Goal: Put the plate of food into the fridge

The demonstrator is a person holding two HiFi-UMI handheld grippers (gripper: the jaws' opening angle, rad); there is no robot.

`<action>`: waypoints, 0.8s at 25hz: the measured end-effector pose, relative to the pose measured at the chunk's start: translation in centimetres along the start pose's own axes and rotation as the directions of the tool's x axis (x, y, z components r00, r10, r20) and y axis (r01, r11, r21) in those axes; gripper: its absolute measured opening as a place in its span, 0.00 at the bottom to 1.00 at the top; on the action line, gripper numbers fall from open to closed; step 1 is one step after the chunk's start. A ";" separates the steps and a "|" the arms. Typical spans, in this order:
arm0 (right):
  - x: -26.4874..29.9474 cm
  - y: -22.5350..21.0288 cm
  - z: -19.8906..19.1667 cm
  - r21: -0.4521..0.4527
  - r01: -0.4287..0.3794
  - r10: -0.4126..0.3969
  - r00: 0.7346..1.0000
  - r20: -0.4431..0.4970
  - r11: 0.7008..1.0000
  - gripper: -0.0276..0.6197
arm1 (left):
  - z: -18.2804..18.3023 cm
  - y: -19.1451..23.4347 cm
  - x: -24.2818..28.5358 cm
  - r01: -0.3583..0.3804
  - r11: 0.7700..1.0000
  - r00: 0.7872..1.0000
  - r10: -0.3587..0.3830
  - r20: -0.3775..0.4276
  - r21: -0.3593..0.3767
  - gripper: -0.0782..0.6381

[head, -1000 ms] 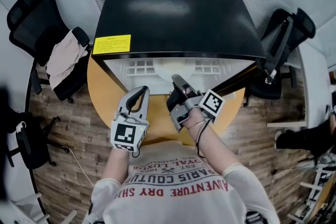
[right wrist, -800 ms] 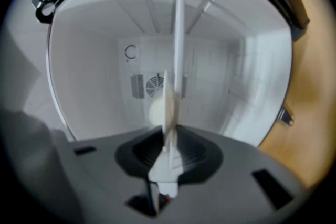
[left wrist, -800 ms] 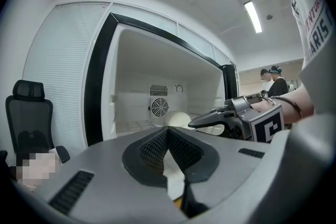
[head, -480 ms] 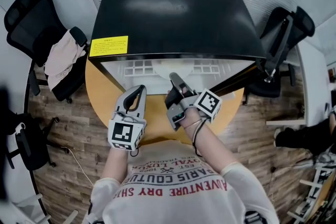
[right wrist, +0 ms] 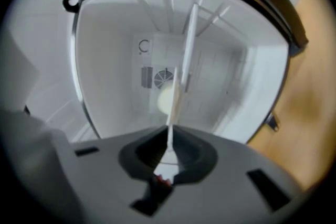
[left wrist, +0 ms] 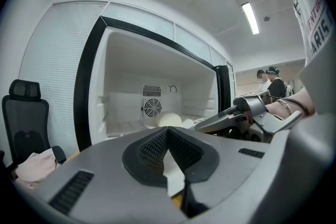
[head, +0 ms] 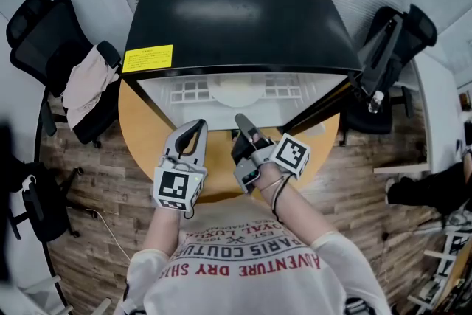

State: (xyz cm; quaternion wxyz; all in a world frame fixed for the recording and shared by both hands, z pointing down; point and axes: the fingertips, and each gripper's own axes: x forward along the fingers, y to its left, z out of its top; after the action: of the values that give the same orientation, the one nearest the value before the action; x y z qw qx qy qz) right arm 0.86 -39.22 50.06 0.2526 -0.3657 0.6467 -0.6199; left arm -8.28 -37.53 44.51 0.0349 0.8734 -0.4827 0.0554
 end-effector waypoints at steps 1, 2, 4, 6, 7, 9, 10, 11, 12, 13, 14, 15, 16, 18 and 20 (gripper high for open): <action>-0.5 -0.1 -0.2 -0.045 0.013 -0.014 1.000 -0.016 0.999 0.11 | 0.0 -0.3 -0.1 0.002 1.000 1.000 -0.002 0.000 0.001 0.15; -0.9 -0.2 -0.5 -0.100 0.030 -0.033 0.999 -0.033 0.995 0.10 | 0.1 -0.5 -0.3 0.003 1.000 1.000 -0.003 0.000 0.002 0.15; -1.7 -0.1 -0.8 -0.230 0.051 -0.065 0.996 -0.054 0.972 0.10 | 0.0 -1.0 -0.6 0.005 1.000 1.000 -0.005 -0.002 0.002 0.15; -2.2 0.5 -0.7 -0.388 0.031 -0.058 0.997 -0.057 0.921 0.09 | -0.1 -1.4 -0.8 0.004 1.000 1.000 -0.004 -0.006 0.003 0.15; -2.4 0.7 -0.4 -0.467 0.024 -0.055 0.997 -0.053 0.884 0.09 | -0.2 -1.6 -1.0 0.003 1.000 1.000 -0.003 -0.007 0.002 0.15; -3.1 1.1 0.1 -0.612 0.032 -0.063 0.998 -0.030 0.790 0.09 | -0.3 -1.8 -1.2 0.002 1.000 1.000 -0.002 -0.009 0.001 0.15; -3.4 1.3 0.3 -0.681 0.041 -0.069 0.998 -0.015 0.731 0.09 | -0.3 -1.9 -1.3 0.002 1.000 1.000 -0.002 -0.010 0.001 0.15; -3.8 1.5 0.6 -0.746 0.050 -0.074 0.997 0.001 0.664 0.09 | -0.4 -2.0 -1.4 0.002 1.000 1.000 -0.002 -0.011 0.001 0.15; -4.1 1.7 0.7 -0.802 0.058 -0.077 0.997 0.014 0.595 0.09 | -0.4 -2.2 -1.4 0.003 1.000 1.000 -0.003 -0.012 0.001 0.15; -4.4 2.0 0.8 -0.847 0.064 -0.077 0.997 0.027 0.527 0.09 | -0.4 -2.3 -1.5 0.003 1.000 1.000 -0.003 -0.012 0.001 0.15; -4.7 2.3 0.9 -0.882 0.068 -0.070 0.997 0.040 0.466 0.09 | -0.3 -2.4 -1.5 0.003 1.000 1.000 -0.003 -0.012 0.002 0.15; -5.0 2.8 1.0 -0.908 0.074 -0.056 0.997 0.056 0.412 0.09 | -0.3 -2.5 -1.6 0.002 1.000 1.000 -0.002 -0.011 0.004 0.15; -5.3 3.3 1.2 -0.928 0.080 -0.034 0.997 0.073 0.363 0.09 | -0.2 -2.6 -1.6 0.000 1.000 1.000 0.000 -0.010 0.005 0.15; -5.9 4.5 1.2 -0.958 0.088 0.020 0.995 0.097 0.272 0.09 | 0.1 -2.7 -1.8 -0.004 1.000 1.000 0.004 -0.003 0.004 0.15; -6.4 5.6 1.0 -0.978 0.084 0.063 0.993 0.098 0.193 0.09 | 0.4 -2.8 -1.9 -0.005 1.000 1.000 0.005 0.007 0.000 0.15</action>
State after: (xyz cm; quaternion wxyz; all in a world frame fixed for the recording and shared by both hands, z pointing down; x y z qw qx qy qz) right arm 4.59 -35.02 43.58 -0.0043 -0.4822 0.8748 -0.0474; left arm -6.92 -34.45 43.88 0.0330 0.8723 -0.4850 0.0522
